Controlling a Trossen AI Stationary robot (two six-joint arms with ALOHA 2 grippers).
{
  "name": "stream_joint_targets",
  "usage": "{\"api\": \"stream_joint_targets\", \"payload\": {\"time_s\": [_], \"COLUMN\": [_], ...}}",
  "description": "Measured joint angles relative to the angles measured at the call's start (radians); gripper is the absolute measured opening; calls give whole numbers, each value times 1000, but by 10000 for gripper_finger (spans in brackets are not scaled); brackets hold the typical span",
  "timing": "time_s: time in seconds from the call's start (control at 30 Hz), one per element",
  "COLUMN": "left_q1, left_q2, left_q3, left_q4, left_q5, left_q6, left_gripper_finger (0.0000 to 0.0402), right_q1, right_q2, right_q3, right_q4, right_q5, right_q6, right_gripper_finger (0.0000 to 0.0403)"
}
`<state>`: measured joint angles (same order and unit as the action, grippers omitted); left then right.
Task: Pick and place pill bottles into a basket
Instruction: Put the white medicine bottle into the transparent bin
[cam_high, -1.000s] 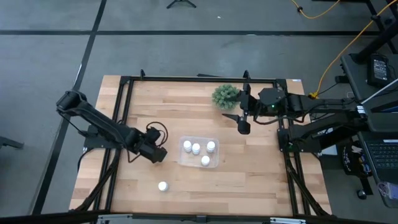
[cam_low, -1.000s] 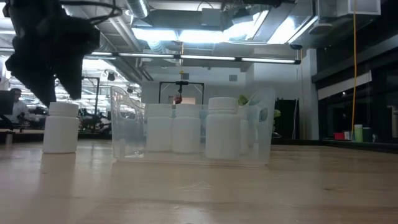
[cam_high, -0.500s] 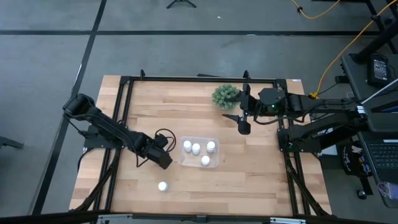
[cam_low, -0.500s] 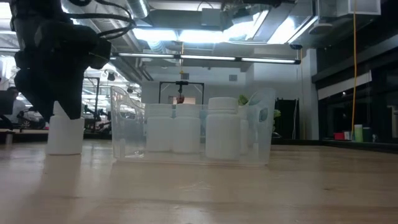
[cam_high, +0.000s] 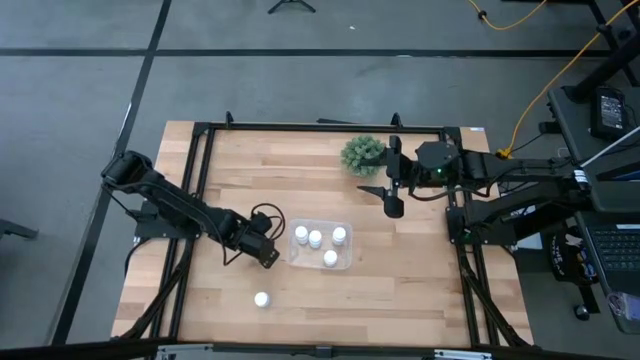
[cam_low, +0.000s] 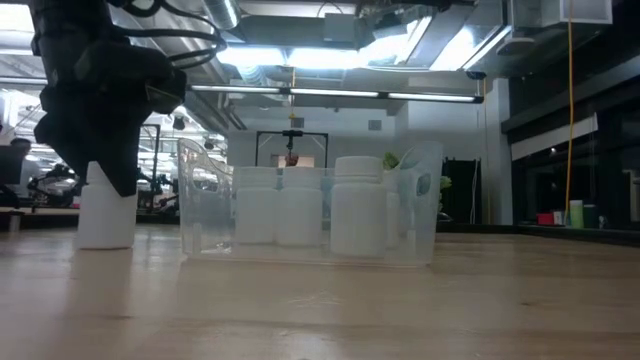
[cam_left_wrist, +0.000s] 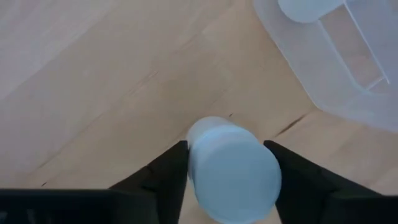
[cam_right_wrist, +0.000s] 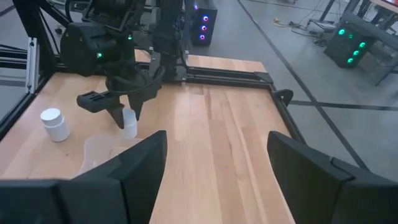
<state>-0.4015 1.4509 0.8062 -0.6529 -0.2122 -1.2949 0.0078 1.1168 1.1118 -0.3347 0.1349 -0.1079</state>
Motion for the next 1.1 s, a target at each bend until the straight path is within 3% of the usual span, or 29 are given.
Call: {"api": "stream_joint_targets", "payload": {"time_s": [0.07, 0.33, 0.53, 0.8, 1.1], "left_q1": [0, 0, 0, 6, 88], "left_q2": [-1, 1, 1, 0, 0], "left_q3": [0, 33, 179, 398, 472], "left_q4": [2, 5, -78, -361, -290], "left_q5": [0, 0, -22, -109, -1], "left_q6": [0, 14, 121, 225, 387], "left_gripper_finger": [171, 171, 171, 171, 171], "right_q1": [0, 0, 0, 0, 0], "right_q2": [0, 0, 0, 0, 0], "right_q3": [0, 0, 0, 0, 0], "right_q4": [0, 0, -9, -9, -9], "right_q5": [0, 0, 1, -3, -6], "right_q6": [-1, -3, -6, -9, -8], "right_gripper_finger": [279, 279, 279, 279, 279]}}
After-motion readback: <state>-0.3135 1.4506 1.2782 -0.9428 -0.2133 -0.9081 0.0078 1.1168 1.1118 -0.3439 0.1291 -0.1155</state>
